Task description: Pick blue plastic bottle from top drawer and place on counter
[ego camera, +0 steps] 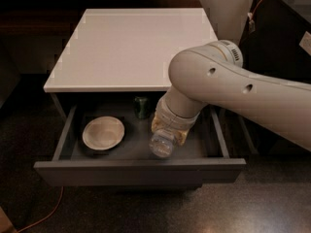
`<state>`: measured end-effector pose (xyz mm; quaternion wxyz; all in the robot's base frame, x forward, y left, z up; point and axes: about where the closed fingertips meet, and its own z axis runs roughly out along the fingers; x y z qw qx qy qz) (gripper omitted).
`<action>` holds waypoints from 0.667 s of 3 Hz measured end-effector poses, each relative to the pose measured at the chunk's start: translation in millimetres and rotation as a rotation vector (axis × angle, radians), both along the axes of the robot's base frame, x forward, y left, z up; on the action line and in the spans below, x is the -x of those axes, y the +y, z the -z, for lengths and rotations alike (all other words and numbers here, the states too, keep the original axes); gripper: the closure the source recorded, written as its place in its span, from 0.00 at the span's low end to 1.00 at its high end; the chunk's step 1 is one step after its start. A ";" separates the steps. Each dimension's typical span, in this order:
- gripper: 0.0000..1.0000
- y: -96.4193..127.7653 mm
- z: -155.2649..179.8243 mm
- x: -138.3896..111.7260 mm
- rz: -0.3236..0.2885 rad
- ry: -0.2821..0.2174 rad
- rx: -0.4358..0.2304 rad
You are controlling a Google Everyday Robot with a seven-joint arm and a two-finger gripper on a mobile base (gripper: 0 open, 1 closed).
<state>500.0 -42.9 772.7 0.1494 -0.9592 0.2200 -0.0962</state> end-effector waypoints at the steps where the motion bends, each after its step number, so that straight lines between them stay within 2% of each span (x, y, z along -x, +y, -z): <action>1: 1.00 10.7 -25.6 19.9 -0.027 0.004 -0.014; 2: 1.00 20.2 -56.0 33.7 -0.057 -0.016 -0.008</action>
Offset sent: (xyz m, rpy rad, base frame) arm -0.0497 0.0310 0.0966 -0.0033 -0.0452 0.0949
